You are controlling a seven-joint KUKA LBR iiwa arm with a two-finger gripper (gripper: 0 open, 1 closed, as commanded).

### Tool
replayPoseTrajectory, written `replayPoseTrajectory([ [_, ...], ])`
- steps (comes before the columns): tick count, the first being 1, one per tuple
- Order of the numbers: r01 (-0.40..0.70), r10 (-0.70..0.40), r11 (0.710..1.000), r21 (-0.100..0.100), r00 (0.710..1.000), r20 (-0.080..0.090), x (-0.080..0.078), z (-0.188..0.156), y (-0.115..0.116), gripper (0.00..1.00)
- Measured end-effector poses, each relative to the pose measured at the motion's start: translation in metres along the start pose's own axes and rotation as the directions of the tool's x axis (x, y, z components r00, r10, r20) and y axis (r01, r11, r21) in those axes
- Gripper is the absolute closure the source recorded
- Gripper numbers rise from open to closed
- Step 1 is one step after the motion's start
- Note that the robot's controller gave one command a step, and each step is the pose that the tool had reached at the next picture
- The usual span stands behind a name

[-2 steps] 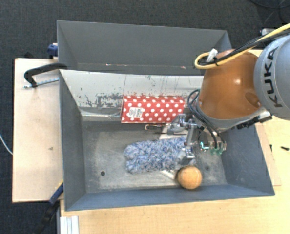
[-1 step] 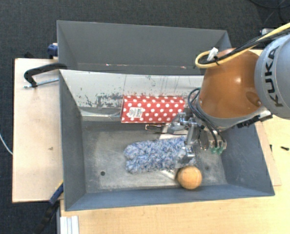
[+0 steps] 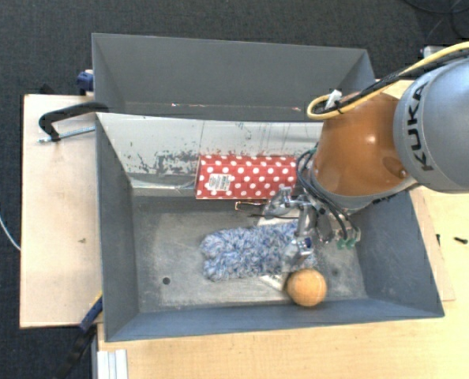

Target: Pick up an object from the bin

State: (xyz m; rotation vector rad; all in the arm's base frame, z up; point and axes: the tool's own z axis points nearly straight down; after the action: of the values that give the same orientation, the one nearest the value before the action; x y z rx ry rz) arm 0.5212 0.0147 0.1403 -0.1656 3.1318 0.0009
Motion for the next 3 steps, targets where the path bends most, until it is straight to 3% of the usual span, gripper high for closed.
replayPoseTrajectory([
  [1, -0.021, 0.021, 1.0, -0.002, 1.0, -0.001, -0.019, 0.069, -0.008, 0.0],
  [2, 0.042, -0.042, 0.999, 0.006, 0.999, -0.007, -0.03, 0.065, 0.009, 0.0],
  [3, 0.01, -0.01, 1.0, -0.003, 1.0, 0.001, -0.028, 0.064, 0.007, 0.0],
])
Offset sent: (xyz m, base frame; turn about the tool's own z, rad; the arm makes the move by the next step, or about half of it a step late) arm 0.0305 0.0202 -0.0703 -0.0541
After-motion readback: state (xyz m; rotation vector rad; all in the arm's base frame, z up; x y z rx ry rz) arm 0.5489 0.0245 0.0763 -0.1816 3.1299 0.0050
